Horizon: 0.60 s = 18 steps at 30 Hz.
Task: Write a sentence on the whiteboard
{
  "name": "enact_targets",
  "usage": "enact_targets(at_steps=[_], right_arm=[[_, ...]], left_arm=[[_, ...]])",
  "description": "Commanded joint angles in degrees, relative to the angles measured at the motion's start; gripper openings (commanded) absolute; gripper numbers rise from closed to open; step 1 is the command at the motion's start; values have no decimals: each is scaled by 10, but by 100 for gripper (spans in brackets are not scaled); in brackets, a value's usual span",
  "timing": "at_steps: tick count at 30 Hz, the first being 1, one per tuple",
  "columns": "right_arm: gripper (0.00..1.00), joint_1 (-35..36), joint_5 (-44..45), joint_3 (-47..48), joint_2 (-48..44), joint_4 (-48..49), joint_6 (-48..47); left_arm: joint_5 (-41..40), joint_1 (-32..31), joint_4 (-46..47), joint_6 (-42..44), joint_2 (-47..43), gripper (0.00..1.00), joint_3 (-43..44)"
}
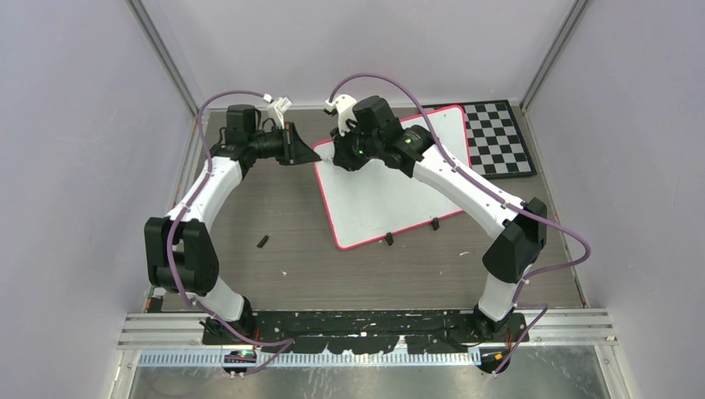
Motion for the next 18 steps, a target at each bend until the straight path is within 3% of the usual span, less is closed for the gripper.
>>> enact_targets(at_steps=[1,18], right_arm=[[0,-14,70,25,-13,10,-14],[0,-19,27,35,0,-30,-20]], left_arm=[[8,-4,24,1,-11,0,13],[5,-5,21,4,-12,0,17]])
